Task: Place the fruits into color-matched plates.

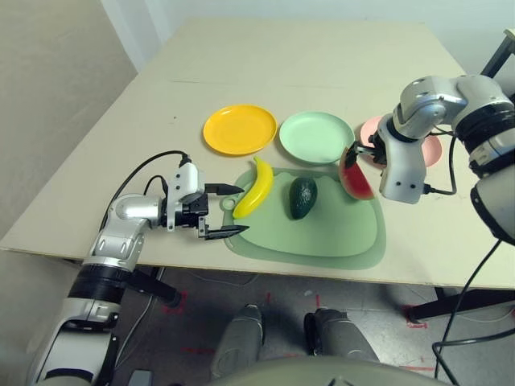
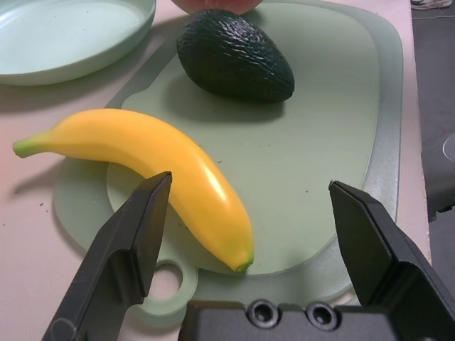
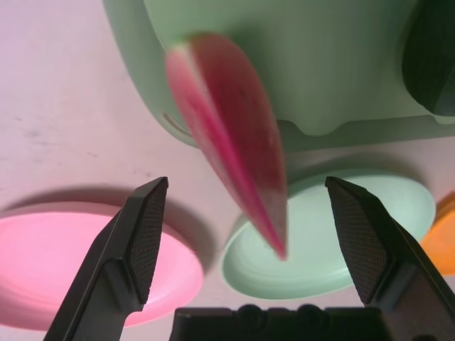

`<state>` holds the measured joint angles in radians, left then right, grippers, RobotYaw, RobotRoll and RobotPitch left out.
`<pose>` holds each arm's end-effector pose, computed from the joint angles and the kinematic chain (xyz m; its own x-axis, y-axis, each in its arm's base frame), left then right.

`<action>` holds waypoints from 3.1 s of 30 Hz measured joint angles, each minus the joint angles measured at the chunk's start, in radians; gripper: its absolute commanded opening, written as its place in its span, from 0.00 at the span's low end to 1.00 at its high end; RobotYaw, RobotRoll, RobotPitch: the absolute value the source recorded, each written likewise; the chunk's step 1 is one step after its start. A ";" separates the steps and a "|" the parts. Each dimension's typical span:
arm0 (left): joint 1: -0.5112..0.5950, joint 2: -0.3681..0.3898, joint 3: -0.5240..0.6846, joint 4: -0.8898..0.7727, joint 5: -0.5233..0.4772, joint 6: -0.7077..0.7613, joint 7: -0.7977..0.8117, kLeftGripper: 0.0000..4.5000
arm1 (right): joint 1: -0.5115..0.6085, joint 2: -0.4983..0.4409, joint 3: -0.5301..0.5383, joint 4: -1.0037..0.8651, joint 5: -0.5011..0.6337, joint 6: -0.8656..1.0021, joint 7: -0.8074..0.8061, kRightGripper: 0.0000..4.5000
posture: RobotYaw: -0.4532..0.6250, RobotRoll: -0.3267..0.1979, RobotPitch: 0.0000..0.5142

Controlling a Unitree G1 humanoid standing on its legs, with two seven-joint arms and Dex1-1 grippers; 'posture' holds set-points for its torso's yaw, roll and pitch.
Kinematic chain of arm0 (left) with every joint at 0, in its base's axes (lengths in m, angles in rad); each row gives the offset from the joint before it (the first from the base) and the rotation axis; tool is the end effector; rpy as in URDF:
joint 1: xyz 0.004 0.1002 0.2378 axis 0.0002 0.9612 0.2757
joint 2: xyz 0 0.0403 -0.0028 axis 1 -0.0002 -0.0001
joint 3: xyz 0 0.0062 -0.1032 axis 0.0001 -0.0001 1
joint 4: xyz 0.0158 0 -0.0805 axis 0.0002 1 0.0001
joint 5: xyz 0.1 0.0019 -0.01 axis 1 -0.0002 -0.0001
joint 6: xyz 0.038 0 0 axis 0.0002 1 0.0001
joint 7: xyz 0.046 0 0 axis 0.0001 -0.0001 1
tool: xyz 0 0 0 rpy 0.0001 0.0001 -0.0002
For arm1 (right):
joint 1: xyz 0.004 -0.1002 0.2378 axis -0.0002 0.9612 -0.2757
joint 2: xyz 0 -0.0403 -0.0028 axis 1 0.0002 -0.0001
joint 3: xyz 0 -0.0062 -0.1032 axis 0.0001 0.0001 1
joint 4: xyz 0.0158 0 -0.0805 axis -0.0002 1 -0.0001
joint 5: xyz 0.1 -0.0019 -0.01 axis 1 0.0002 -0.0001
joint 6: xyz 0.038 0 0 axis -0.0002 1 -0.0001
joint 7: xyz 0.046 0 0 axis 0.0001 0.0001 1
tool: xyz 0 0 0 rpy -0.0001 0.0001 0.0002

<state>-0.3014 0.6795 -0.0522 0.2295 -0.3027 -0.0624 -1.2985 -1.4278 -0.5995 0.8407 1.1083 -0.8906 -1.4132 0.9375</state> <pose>0.2563 0.2671 0.1184 0.3129 -0.8958 -0.3158 0.9412 0.2478 0.2295 0.3378 -0.1504 0.2442 0.2220 0.1517 -0.9632 -0.0284 -0.9864 -0.1619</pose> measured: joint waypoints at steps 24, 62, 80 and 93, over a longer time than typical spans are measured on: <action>-0.005 0.028 0.001 -0.072 -0.020 0.048 0.017 1.00 | -0.004 0.036 0.133 0.061 -0.271 0.007 -0.409 0.99 | 0.53 0.62 0.27; -0.030 0.030 0.001 -0.065 -0.022 0.048 0.001 1.00 | 0.108 0.063 -0.058 0.160 0.179 0.205 0.290 0.99 | 0.50 0.62 0.28; -0.068 0.017 0.000 -0.027 -0.018 0.042 -0.011 1.00 | 0.136 0.044 -0.118 0.044 0.338 0.332 0.533 0.52 | 0.48 0.62 0.26; -0.100 0.009 -0.001 0.011 -0.013 0.025 -0.018 1.00 | -0.036 0.019 -0.182 0.108 0.361 0.515 0.530 0.52 | 0.48 0.62 0.23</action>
<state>-0.4012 0.6883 -0.0532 0.2405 -0.3154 -0.0370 -1.3163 -1.4640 -0.5800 0.6589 1.2161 -0.5296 -0.8977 1.4674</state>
